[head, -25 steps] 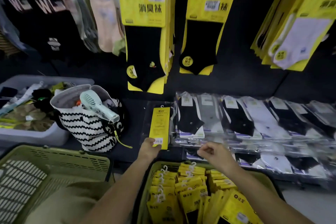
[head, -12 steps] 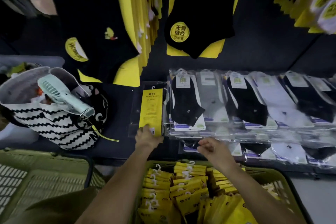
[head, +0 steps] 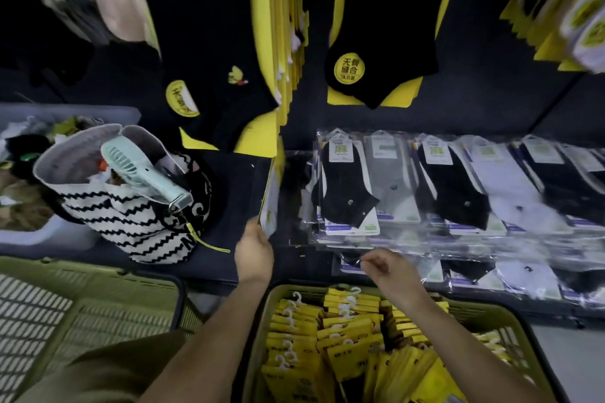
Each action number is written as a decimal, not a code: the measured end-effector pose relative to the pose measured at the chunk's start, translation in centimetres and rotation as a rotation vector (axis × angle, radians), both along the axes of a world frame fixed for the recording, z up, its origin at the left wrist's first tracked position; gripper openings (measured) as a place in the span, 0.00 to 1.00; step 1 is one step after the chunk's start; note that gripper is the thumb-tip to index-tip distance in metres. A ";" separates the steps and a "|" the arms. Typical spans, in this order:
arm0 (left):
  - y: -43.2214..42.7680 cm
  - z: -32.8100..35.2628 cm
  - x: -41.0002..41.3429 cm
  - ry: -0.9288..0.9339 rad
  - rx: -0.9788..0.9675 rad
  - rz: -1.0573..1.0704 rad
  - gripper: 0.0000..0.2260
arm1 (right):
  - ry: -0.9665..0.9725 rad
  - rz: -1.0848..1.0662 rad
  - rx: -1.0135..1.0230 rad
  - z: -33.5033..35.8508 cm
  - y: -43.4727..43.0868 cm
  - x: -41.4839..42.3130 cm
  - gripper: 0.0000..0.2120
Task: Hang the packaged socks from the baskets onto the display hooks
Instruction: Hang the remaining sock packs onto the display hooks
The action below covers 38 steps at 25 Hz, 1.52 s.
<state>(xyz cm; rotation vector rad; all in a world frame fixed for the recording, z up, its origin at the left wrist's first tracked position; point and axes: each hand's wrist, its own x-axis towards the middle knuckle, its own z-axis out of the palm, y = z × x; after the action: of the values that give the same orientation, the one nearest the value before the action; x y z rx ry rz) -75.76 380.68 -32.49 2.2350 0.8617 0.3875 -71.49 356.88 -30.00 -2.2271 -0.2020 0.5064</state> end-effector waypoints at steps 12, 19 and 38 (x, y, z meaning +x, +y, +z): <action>-2.4 7.8 -11.0 -0.322 -0.778 -0.165 0.09 | 0.009 -0.163 0.283 10.1 2.8 -2.0 0.27; -4.0 11.7 -10.9 -0.201 -0.964 -0.107 0.11 | 0.047 -0.190 0.668 16.5 0.2 -1.6 0.06; -8.6 27.7 -1.1 -0.558 -0.452 -0.618 0.06 | -0.513 0.160 0.260 31.6 -0.6 0.6 0.05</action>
<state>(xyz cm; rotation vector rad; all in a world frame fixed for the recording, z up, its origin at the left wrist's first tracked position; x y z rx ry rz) -76.91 372.13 -4.74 1.7160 -0.0508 0.4308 -70.88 356.23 1.65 -2.0523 -0.6770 -0.0227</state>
